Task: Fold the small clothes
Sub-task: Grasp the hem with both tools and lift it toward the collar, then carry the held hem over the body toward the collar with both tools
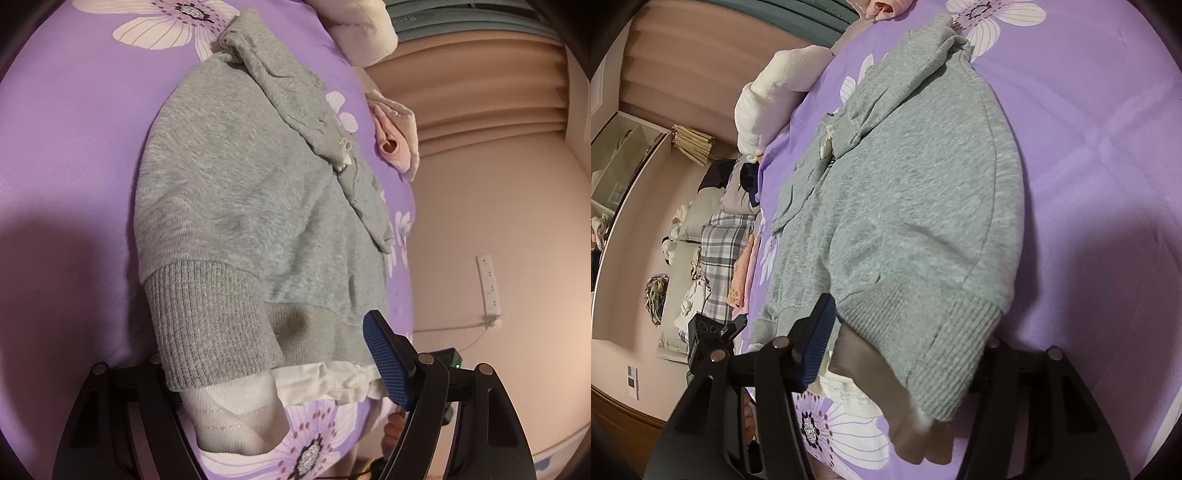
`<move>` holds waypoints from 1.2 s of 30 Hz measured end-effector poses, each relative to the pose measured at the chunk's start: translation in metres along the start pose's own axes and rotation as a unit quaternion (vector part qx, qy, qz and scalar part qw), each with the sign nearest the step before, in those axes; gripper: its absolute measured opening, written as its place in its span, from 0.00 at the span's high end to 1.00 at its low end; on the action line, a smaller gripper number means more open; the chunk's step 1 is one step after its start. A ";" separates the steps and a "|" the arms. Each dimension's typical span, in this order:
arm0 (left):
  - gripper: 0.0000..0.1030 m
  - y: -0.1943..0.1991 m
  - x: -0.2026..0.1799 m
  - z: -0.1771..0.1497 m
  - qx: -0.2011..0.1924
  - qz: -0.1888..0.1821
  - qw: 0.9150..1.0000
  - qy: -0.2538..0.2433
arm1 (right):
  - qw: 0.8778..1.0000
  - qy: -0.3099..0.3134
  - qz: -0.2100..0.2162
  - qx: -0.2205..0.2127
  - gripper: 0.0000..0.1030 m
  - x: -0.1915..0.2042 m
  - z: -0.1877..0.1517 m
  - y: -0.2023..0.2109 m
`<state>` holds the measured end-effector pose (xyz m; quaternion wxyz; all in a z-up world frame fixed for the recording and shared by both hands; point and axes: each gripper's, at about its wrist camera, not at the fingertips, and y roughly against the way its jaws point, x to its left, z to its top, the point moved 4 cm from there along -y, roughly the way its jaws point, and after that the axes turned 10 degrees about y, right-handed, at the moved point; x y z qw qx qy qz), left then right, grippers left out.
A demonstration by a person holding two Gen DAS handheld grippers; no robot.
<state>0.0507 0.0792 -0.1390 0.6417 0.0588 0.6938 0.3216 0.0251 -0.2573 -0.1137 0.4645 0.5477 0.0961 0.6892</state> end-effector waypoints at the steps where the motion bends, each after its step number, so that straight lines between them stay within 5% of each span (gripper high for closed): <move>1: 0.24 0.000 0.000 0.000 0.001 0.001 1.000 -0.001 | 1.000 -0.001 -0.001 0.000 0.50 -0.001 0.000 0.000; 8: 0.25 -0.001 -0.004 -0.004 -0.002 0.016 1.000 -0.016 | 1.000 -0.014 0.010 0.000 0.60 -0.004 -0.002 0.001; 18: 0.41 0.003 0.004 -0.003 -0.008 0.034 0.999 -0.013 | 0.999 -0.035 0.036 -0.005 0.66 -0.012 -0.006 0.008; 25: 0.75 0.005 0.011 -0.004 -0.007 0.051 0.999 -0.011 | 0.998 -0.029 0.050 -0.003 0.70 -0.009 -0.010 0.011; 36: 0.79 0.008 0.003 -0.005 -0.013 0.050 0.998 -0.020 | 0.997 -0.013 0.072 -0.022 0.72 0.001 -0.004 0.019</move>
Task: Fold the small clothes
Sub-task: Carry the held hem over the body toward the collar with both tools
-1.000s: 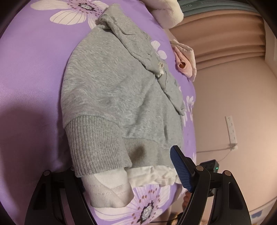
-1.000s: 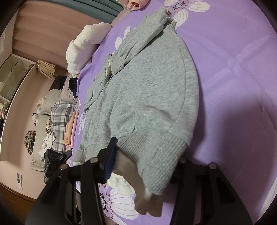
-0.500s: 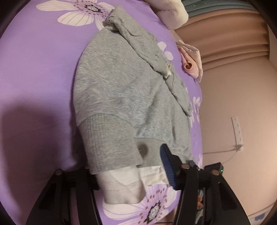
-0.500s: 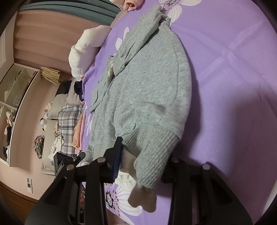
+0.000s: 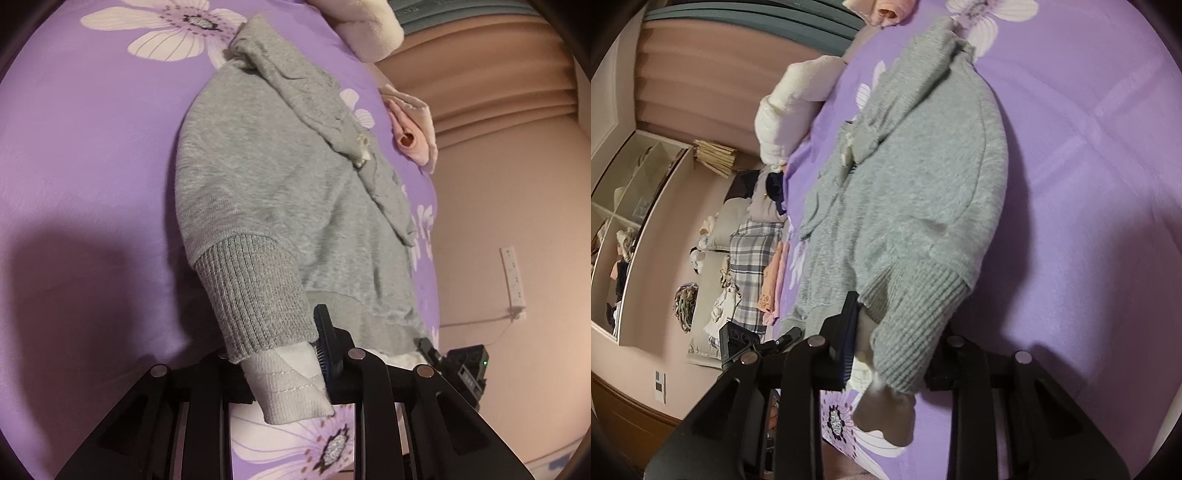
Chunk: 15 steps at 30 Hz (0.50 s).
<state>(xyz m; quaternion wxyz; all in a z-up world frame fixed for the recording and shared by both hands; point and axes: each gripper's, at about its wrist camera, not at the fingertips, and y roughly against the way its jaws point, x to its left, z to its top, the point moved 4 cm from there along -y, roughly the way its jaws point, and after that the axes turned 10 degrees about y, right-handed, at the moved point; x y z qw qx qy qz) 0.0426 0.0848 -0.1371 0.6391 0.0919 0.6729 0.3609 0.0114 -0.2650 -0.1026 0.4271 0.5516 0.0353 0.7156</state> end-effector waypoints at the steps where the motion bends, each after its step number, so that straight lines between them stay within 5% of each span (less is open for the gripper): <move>1: 0.79 0.001 -0.002 0.001 -0.001 -0.005 1.000 -0.002 | 1.000 0.002 0.004 -0.003 0.73 0.002 0.001 0.000; 15: 0.79 0.006 -0.029 0.013 -0.009 -0.058 0.998 -0.013 | 0.998 0.021 0.047 -0.042 0.73 0.017 0.016 0.006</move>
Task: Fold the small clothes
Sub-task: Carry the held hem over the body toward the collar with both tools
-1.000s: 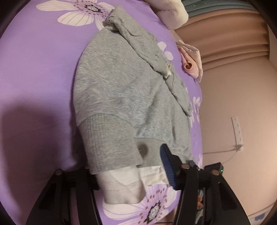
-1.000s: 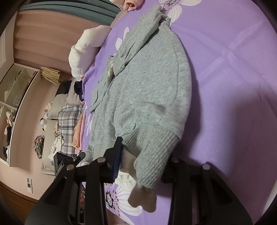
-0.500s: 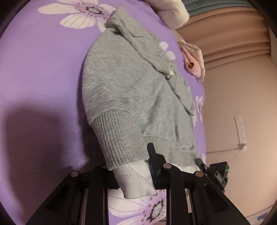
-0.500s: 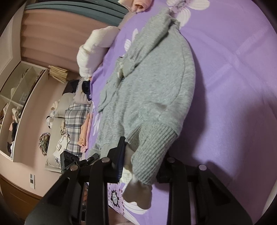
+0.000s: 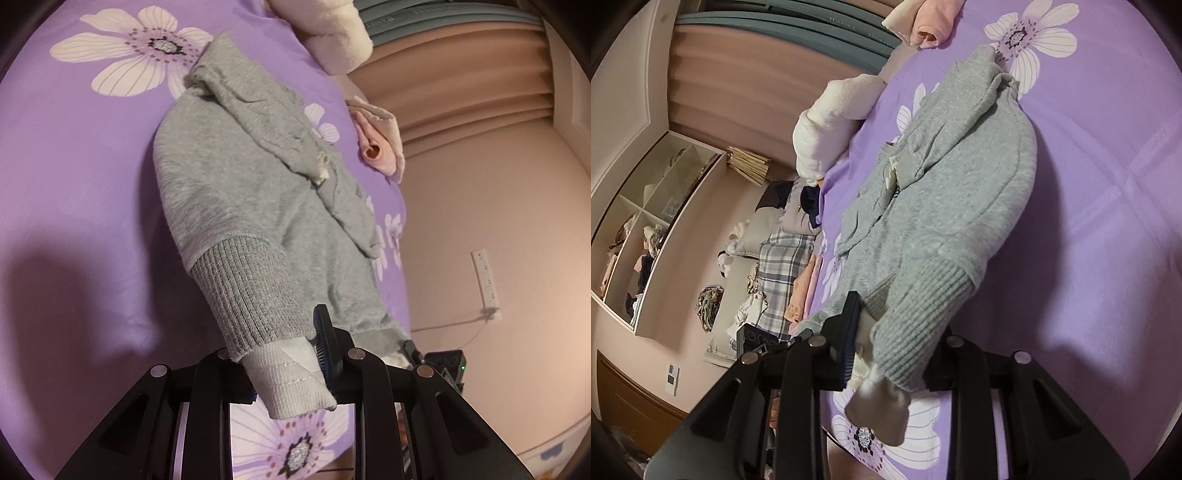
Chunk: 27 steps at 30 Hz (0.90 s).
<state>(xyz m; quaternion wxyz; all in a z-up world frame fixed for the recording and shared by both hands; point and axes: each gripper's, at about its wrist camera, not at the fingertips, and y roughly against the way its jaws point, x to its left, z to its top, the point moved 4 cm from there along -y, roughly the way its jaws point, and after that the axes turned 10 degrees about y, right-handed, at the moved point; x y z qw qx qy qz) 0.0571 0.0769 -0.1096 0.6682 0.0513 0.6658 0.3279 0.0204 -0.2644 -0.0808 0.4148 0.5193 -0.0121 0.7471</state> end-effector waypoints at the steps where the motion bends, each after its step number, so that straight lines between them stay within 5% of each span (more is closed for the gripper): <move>1: 0.79 0.000 -0.002 0.001 -0.002 -0.001 1.000 -0.002 | 1.000 0.000 0.001 -0.001 0.73 0.000 0.000 0.000; 27: 0.79 -0.005 -0.021 0.020 -0.008 -0.015 1.000 -0.023 | 1.000 0.018 0.008 -0.014 0.73 0.007 0.008 -0.001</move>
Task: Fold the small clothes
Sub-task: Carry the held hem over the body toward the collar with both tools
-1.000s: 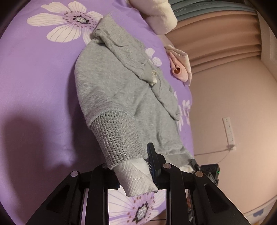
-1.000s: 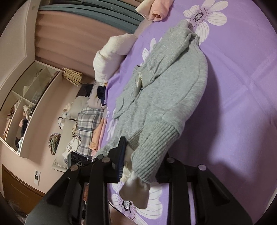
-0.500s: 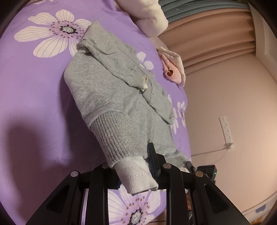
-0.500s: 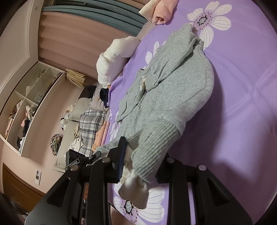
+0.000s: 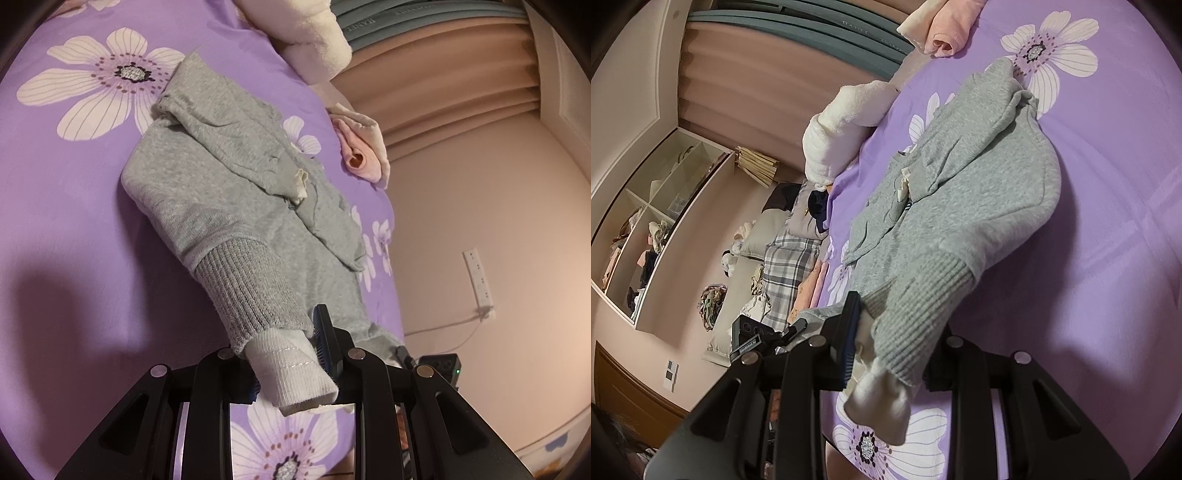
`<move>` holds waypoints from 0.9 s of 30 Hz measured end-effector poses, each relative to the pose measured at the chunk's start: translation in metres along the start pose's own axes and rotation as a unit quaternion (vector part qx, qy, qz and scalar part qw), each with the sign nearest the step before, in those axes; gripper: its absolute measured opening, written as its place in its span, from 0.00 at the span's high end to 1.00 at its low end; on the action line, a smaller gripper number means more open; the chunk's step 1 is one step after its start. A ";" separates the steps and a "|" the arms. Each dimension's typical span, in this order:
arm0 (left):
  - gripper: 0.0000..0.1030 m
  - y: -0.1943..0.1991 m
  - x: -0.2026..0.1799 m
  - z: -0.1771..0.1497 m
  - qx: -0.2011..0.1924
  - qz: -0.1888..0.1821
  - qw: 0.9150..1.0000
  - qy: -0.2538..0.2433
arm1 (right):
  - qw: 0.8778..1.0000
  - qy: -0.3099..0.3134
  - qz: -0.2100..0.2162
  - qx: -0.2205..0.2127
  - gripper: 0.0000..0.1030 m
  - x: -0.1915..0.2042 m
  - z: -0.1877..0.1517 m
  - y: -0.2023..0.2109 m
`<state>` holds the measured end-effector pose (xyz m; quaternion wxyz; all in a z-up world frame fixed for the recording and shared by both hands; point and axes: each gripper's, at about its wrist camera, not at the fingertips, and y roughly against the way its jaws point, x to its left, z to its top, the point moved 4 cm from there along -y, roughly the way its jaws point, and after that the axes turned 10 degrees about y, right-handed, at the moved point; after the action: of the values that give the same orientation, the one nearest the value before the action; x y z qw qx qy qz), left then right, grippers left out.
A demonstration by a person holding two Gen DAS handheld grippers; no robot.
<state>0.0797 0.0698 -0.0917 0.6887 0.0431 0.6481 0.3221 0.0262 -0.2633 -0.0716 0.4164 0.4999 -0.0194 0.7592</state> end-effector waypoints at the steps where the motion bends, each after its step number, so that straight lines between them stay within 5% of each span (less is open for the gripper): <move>1: 0.79 0.000 -0.001 0.001 0.000 -0.001 1.000 -0.001 | 1.000 -0.001 0.000 -0.001 0.73 0.000 0.000 0.000; 27: 0.79 0.001 -0.010 0.007 -0.003 -0.013 1.000 -0.015 | 1.000 0.009 0.006 -0.015 0.73 0.007 0.007 0.002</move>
<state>0.0868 0.0680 -0.0813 0.7029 0.0379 0.6370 0.3143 0.0291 -0.2637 -0.0617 0.4195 0.4865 -0.0305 0.7657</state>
